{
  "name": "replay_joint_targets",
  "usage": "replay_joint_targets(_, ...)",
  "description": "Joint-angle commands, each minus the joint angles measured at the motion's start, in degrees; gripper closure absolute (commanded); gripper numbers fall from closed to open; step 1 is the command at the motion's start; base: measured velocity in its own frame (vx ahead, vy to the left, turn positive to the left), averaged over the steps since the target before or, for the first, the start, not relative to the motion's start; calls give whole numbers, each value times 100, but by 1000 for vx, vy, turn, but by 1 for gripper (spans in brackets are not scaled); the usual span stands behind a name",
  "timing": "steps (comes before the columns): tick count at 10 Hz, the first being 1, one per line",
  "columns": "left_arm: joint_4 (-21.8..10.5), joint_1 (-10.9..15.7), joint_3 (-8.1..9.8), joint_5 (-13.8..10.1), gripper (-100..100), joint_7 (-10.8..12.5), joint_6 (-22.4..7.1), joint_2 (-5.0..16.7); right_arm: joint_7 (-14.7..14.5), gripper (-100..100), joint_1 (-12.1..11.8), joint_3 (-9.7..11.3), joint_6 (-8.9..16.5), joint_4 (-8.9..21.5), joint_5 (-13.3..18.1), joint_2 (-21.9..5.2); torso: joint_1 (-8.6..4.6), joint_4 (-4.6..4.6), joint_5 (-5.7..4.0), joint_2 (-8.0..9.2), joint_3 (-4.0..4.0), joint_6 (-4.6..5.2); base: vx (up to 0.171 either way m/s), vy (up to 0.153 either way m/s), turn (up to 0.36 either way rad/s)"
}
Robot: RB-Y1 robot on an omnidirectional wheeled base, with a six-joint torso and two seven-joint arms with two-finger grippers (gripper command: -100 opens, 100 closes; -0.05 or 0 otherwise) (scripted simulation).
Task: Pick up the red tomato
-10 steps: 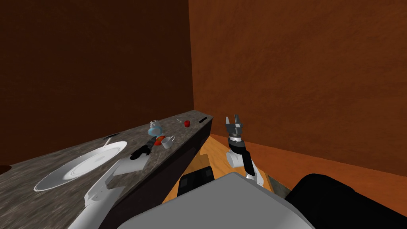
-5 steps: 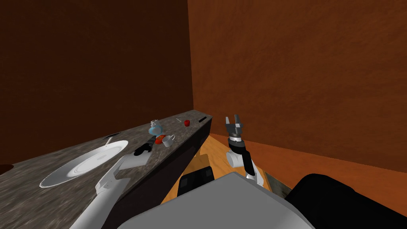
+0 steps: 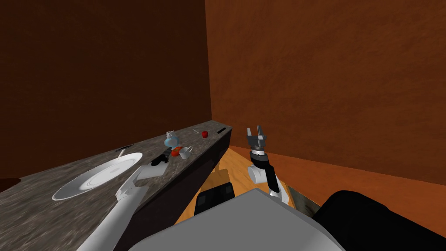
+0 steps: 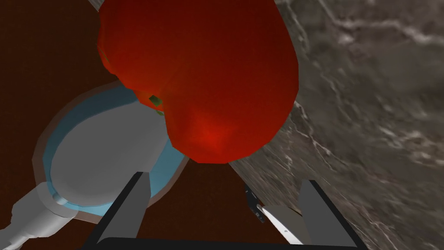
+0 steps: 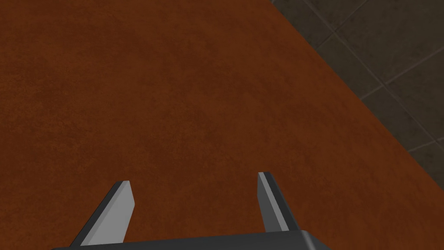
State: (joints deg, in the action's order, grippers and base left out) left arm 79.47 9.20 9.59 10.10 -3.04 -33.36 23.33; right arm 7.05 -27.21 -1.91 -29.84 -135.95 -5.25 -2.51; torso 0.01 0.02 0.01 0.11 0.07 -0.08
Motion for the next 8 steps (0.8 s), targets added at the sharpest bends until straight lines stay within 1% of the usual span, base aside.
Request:
replay_joint_targets(1,-286,286,143,151,-100,-19,177,-38,0,0,0,0,0,0,0,0,0,0,0,0,0,0,-61,8,-68)
replay_joint_targets(2,-456,468,143,151,-100,-19,177,-38,0,0,1,0,0,0,0,0,-1,2,-1,9,5,3,-85,10,-45)
replay_joint_targets(3,-524,518,143,151,-100,-19,177,-38,0,0,1,0,0,0,0,0,-1,4,-1,18,10,0,-51,7,6)
replay_joint_targets(5,-831,518,143,151,-100,-19,177,-38,0,0,0,0,0,0,0,0,-1,0,0,0,0,0,-3,2,3)
replay_joint_targets(6,-1022,824,288,327,-100,-31,378,-94,0,0,0,0,0,0,0,0,-2,-2,0,-8,-5,0,-64,11,-72)
replay_joint_targets(7,-1145,976,288,327,-100,-31,378,-94,0,0,1,0,0,0,0,0,0,2,-1,8,4,3,-88,19,-43)
replay_joint_targets(8,-1319,1019,288,327,-100,-31,378,-94,0,0,1,0,0,0,0,0,2,4,-1,18,10,1,-47,8,4)
